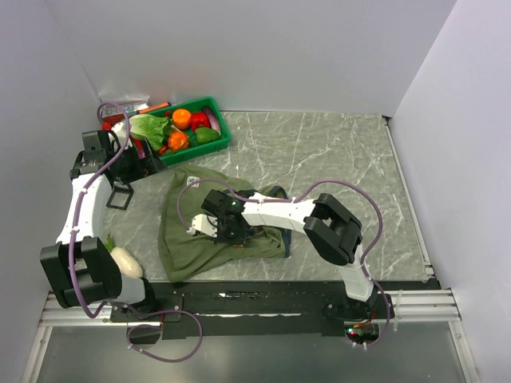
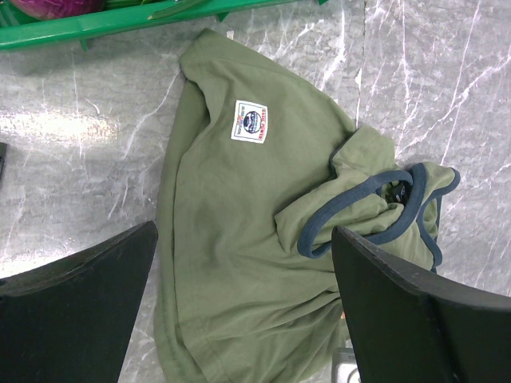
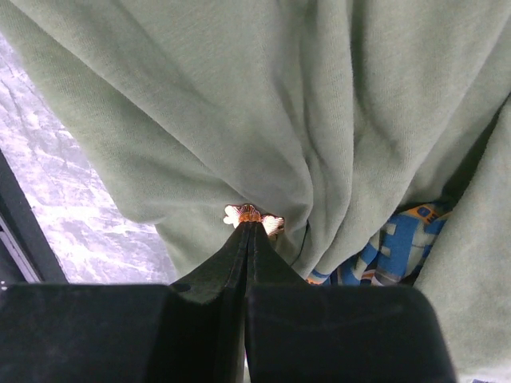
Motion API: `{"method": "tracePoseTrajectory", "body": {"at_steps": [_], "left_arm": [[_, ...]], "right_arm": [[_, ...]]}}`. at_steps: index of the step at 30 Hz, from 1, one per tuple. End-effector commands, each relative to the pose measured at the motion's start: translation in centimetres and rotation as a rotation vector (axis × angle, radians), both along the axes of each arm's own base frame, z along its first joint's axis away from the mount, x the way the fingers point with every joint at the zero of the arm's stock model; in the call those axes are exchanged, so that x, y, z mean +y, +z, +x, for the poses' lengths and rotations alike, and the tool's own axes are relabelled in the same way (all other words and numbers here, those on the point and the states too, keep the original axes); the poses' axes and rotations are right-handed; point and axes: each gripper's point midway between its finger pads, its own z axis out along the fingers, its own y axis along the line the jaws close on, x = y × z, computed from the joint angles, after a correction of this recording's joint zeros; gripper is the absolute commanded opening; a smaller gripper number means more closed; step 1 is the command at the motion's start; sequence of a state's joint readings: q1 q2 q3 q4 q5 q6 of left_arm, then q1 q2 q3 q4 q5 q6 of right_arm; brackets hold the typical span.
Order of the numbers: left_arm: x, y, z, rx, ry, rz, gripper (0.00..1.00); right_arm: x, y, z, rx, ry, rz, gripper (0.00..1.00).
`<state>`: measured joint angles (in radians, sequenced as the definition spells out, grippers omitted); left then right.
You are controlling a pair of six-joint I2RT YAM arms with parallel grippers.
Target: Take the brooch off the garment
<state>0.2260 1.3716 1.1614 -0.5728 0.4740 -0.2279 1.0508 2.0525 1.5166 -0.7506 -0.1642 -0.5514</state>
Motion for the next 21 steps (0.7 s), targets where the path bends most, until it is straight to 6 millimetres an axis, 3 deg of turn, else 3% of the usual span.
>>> {"method": "tracePoseTrajectory", "body": {"at_steps": [1, 11, 14, 18, 21], "left_arm": [[-0.2, 0.9, 0.3, -0.02, -0.005, -0.017, 0.97], [0.2, 1.6, 0.7, -0.014, -0.006, 0.003, 0.98], [0.5, 3.2, 0.6, -0.018, -0.006, 0.026, 0.99], [0.6, 7.9, 0.2, -0.105, -0.019, 0.072, 0.98], [0.6, 10.1, -0.5, -0.146, -0.022, 0.101, 0.97]], "right_arm": [[-1.5, -2.7, 0.5, -0.046, -0.032, -0.058, 0.0], [-1.7, -2.3, 0.6, -0.059, -0.05, -0.055, 0.0], [-1.2, -1.9, 0.7, -0.051, -0.081, -0.042, 0.0], [-1.1, -2.8, 0.2, -0.018, -0.094, -0.075, 0.0], [-1.8, -3.3, 0.6, -0.048, -0.063, -0.099, 0.0]]}}
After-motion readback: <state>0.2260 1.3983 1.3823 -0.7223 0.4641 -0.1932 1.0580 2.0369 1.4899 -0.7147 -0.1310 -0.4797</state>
